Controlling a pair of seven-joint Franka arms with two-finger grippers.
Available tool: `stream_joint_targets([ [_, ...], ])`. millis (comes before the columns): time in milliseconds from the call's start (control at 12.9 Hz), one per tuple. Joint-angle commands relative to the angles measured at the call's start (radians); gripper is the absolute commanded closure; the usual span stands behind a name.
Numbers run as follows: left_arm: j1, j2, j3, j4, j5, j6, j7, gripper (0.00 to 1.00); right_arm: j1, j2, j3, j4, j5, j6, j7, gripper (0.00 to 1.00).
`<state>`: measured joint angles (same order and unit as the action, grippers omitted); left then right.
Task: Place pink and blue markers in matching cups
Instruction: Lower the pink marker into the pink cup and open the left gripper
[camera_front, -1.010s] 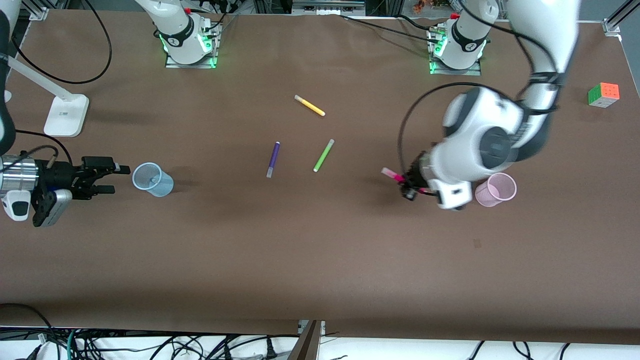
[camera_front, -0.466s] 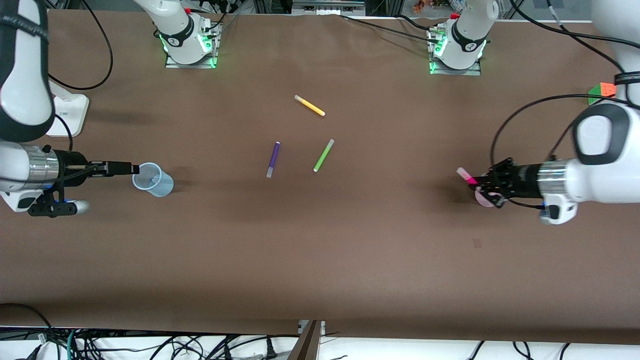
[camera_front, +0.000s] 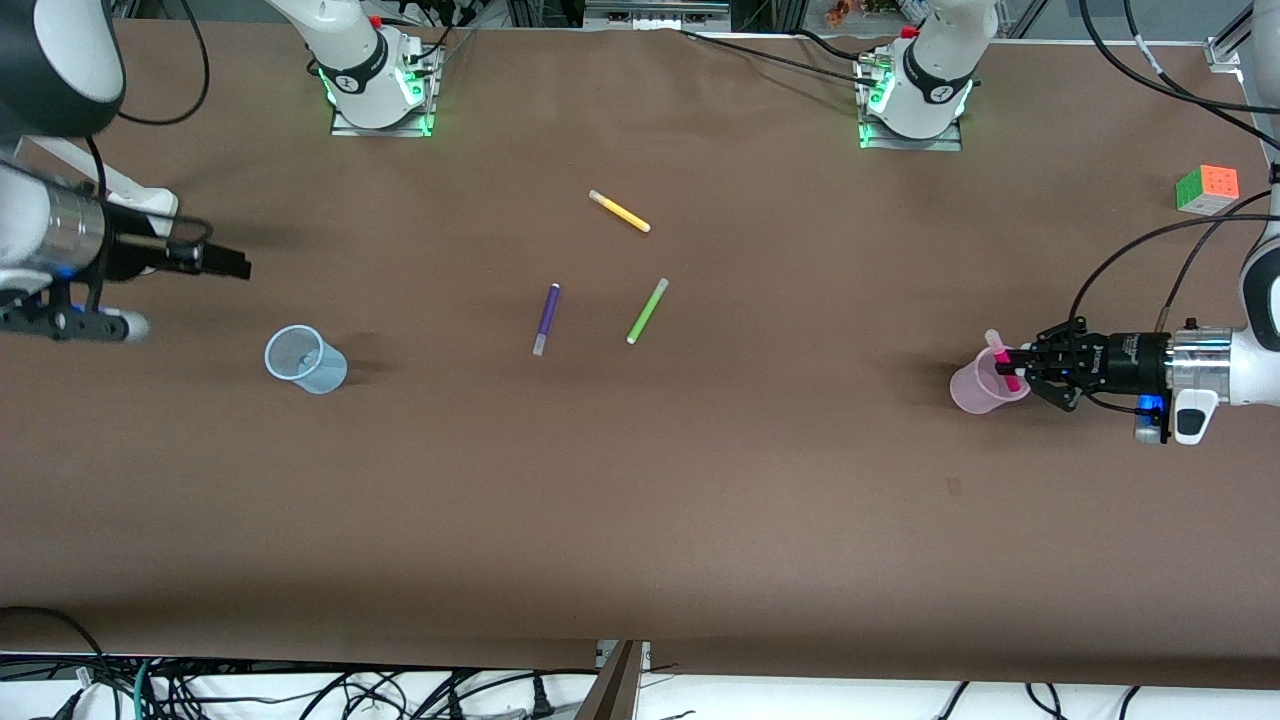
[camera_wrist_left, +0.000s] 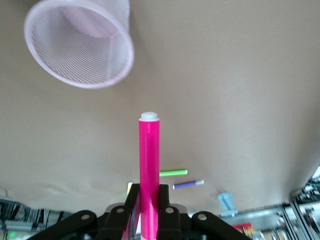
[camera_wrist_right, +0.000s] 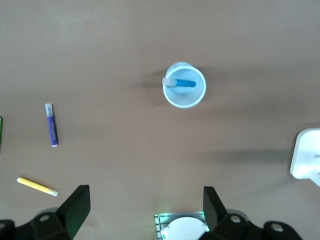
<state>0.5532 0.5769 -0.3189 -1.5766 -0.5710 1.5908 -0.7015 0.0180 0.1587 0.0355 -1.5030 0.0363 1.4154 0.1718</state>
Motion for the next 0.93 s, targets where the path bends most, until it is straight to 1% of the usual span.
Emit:
stream_joint_targets([
  [0,0.078,0.058,-0.019,0.001,-0.035,-0.055,0.101,1.00,-0.032,-0.151,0.012,-0.141,-0.018,0.071,0.015,0.00],
  [78,0.102,0.078,-0.019,0.001,-0.036,-0.064,0.120,1.00,-0.032,-0.175,0.012,-0.144,-0.015,0.076,0.014,0.00],
  [233,0.125,0.113,-0.019,0.001,-0.079,-0.093,0.125,1.00,-0.033,-0.189,0.010,-0.146,-0.030,0.095,0.009,0.00],
  [389,0.125,0.115,-0.019,-0.003,-0.086,-0.104,0.123,1.00,-0.033,-0.176,0.004,-0.137,-0.047,0.091,-0.038,0.00],
  [466,0.131,0.130,-0.019,-0.002,-0.087,-0.104,0.126,1.00,-0.030,-0.168,-0.018,-0.128,-0.046,0.089,-0.055,0.00],
  [622,0.149,0.175,-0.019,0.004,-0.118,-0.104,0.164,1.00,-0.027,-0.160,-0.019,-0.108,-0.045,0.086,-0.086,0.00],
  [855,0.158,0.201,-0.012,0.006,-0.121,-0.100,0.198,1.00,-0.030,-0.156,-0.023,-0.103,-0.047,0.086,-0.101,0.00],
])
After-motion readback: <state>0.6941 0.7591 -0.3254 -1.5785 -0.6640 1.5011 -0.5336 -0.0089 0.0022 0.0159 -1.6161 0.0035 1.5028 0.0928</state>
